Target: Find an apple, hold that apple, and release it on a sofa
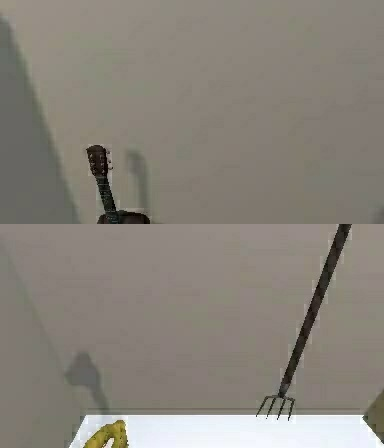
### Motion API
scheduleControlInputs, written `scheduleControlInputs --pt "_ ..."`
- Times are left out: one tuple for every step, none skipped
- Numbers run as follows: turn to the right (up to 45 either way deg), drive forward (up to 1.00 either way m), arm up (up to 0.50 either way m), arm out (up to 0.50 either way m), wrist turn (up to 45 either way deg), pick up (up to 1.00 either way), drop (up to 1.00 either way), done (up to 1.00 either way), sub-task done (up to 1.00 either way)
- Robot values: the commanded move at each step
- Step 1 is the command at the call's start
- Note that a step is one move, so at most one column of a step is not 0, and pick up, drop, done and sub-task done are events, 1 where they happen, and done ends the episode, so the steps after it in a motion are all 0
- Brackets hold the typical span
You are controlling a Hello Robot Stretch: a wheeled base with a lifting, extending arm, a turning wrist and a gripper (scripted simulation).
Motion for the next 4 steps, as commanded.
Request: scheduleControlInputs --pt "-45.0 0.00 0.00 0.00 0.0 0.00 0.00 0.00 0.00" --pt "-45.0 0.00 0.00 0.00 0.0 0.00 0.00 0.00 0.00" --pt "-30.0 0.00 0.00 0.00 0.0 0.00 0.00 0.00 0.00" --pt "-3.0 0.00 0.00 0.00 0.0 0.00 0.00 0.00 0.00"
